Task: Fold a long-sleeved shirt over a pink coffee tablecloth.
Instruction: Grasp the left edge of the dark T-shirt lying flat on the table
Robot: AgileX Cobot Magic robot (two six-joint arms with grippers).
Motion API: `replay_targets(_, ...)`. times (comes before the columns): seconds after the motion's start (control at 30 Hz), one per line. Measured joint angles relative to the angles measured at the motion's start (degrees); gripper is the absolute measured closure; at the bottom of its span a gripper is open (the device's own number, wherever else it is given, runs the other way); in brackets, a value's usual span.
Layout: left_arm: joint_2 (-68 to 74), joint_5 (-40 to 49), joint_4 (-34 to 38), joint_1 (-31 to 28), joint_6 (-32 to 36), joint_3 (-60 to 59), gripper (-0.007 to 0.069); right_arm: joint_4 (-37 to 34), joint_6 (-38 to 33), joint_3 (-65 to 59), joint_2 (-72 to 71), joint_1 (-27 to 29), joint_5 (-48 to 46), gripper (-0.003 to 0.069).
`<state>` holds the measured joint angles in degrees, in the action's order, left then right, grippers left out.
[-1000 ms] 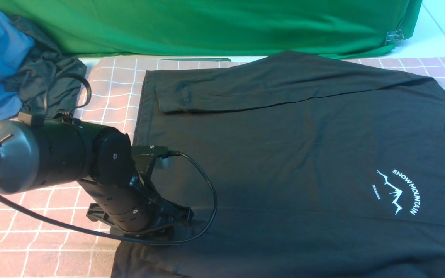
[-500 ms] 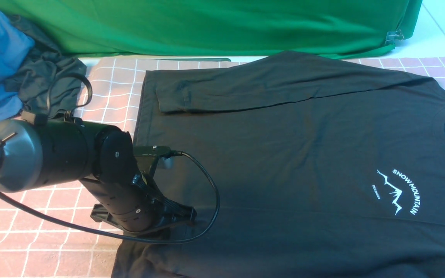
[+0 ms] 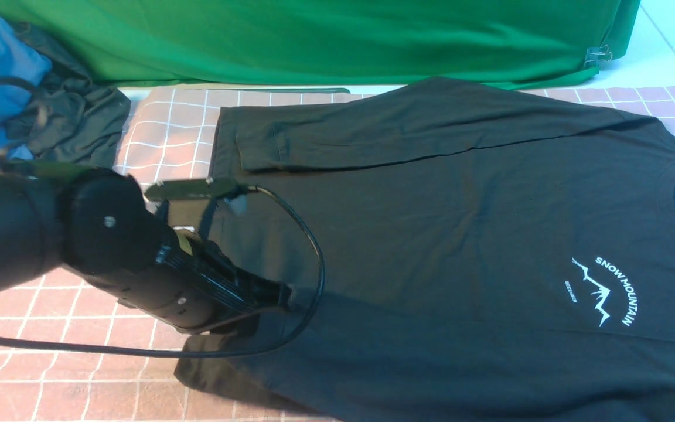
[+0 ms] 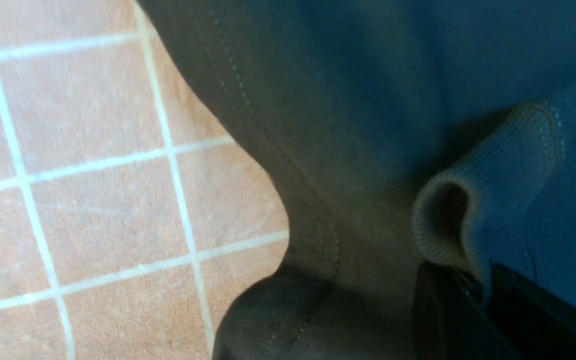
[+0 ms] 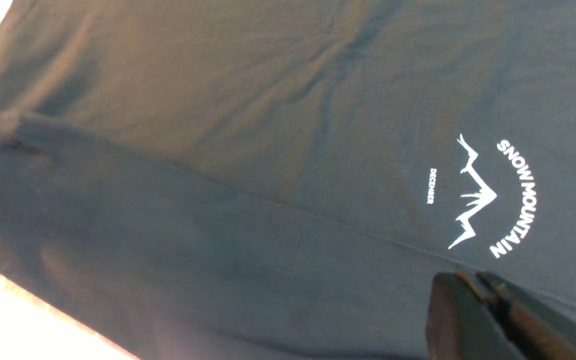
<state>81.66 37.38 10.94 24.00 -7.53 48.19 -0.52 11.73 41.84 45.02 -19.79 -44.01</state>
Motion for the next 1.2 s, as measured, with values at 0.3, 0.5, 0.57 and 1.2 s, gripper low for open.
replay_targets(0.3,-3.06,-1.35,0.38,0.0,0.0,0.0,0.0575,0.0,0.0,0.0,0.0,0.0,0.0,0.0584)
replay_targets(0.5,-3.06,-1.4,0.37,0.0,0.0,0.0,0.0575,0.0,0.0,0.0,0.0,0.0,-0.06,0.0578)
replay_targets(0.57,-3.06,-1.4,0.37,0.0,0.0,0.0,0.0575,0.0,0.0,0.0,0.0,0.0,-0.06,0.0574)
replay_targets(1.2,-3.06,-1.4,1.08,0.0,-0.54,0.0,0.0575,-0.07,0.05,0.0,0.0,0.0,0.0,0.0568)
